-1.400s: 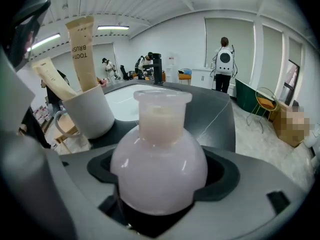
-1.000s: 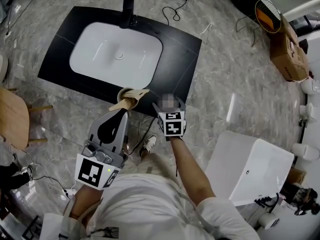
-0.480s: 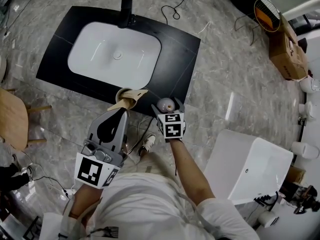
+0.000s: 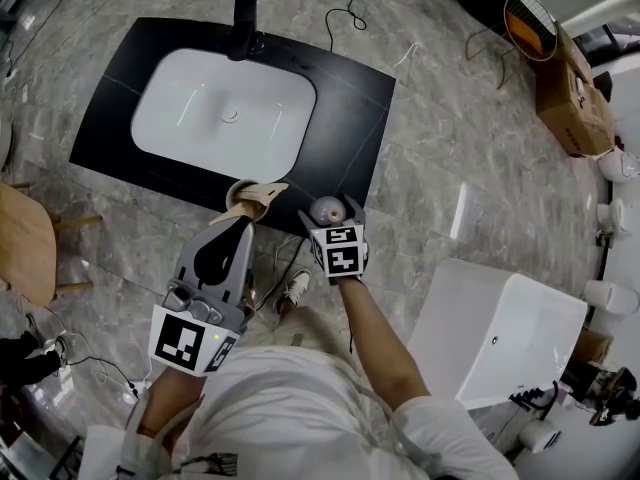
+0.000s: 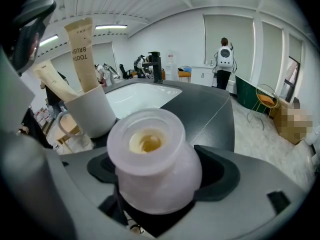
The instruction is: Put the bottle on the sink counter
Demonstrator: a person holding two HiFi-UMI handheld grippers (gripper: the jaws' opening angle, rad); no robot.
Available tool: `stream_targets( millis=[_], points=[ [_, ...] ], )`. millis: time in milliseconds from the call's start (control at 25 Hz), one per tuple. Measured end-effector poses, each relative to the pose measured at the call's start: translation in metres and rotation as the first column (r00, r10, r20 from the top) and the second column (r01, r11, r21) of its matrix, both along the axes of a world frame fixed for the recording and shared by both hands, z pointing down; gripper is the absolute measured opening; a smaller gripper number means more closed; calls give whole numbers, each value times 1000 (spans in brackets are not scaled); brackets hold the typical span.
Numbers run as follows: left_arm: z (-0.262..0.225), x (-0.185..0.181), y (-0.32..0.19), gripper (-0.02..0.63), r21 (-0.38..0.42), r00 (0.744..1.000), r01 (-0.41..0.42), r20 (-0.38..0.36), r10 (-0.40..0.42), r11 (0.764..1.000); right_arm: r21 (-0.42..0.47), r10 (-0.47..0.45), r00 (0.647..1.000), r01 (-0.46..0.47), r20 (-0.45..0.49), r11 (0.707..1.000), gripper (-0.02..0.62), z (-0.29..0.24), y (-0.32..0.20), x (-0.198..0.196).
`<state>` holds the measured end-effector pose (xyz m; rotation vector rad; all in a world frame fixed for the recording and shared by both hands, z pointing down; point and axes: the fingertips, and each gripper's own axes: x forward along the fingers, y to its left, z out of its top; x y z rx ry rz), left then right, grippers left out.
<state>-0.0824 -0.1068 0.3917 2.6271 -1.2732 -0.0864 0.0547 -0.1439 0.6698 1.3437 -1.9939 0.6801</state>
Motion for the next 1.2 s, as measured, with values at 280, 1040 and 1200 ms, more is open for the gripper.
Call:
stream_targets(
  millis=[280,1040,1200],
  points=[
    [-1,11,-2,14,3,1000,-25,-3,25,1000,-18,-21,1000,21,-7,1000,419,-7,14,8],
    [-13,33,-4,14,21,998,-62,-2,62,998,-6,25,1000,-25,-10,1000,417,-30,74,57],
    [-23,39,-5,14,36,997,-73,-1,73,997,8,80,997,-80,-16,997,413,-40,79,78]
  ],
)
